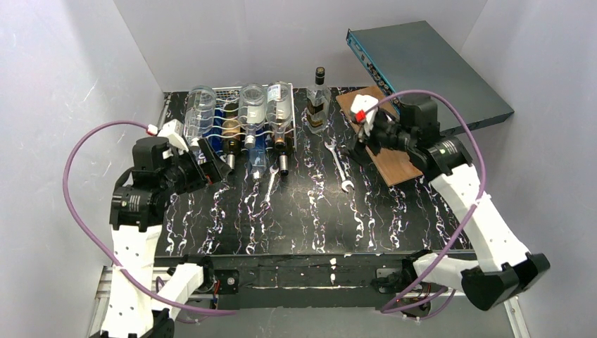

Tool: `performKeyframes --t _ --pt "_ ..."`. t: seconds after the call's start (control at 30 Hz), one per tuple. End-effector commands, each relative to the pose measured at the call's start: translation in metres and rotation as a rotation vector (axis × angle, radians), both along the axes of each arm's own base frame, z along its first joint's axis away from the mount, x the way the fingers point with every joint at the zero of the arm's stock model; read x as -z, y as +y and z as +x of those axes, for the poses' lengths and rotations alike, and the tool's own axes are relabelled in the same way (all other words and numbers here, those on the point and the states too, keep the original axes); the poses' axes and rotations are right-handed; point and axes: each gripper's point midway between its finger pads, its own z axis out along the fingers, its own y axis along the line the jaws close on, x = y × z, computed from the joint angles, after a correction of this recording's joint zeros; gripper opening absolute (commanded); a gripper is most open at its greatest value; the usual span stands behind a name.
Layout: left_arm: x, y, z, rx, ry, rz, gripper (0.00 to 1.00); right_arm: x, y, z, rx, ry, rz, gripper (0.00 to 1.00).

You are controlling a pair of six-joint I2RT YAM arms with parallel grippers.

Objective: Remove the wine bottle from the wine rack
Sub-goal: Pick up the wine bottle from the wine rack.

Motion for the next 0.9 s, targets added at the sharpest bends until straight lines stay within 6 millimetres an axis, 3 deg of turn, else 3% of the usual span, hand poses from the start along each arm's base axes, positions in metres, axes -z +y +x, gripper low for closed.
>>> performKeyframes --t 0.0,0.1,0.27,0.47,0.7,0.87 --pt "0.017 0.033 0.006 -0.052 0.062 0.212 0.98 0.037 -0.017 -0.057 -0.133 0.133 -0.048 0.98" --pt "0.024 0.045 0.016 -0.058 0.071 0.297 0.98 0.057 -0.030 -0.075 -0.110 0.199 -0.034 0.98" --pt "0.030 0.061 0.038 -0.058 -0.005 0.421 0.98 0.090 -0.055 -0.083 0.006 0.295 -0.007 0.98" --pt "0.030 0.073 0.057 -0.097 -0.071 0.487 0.98 0.109 -0.072 -0.090 0.091 0.353 0.059 0.98" --pt "0.032 0.076 0.084 -0.116 -0.081 0.508 0.98 0.123 -0.077 -0.081 0.171 0.401 0.203 0.98" --pt "0.027 0.070 0.105 -0.125 -0.170 0.475 0.98 0.138 -0.095 -0.073 0.232 0.335 0.206 0.98"
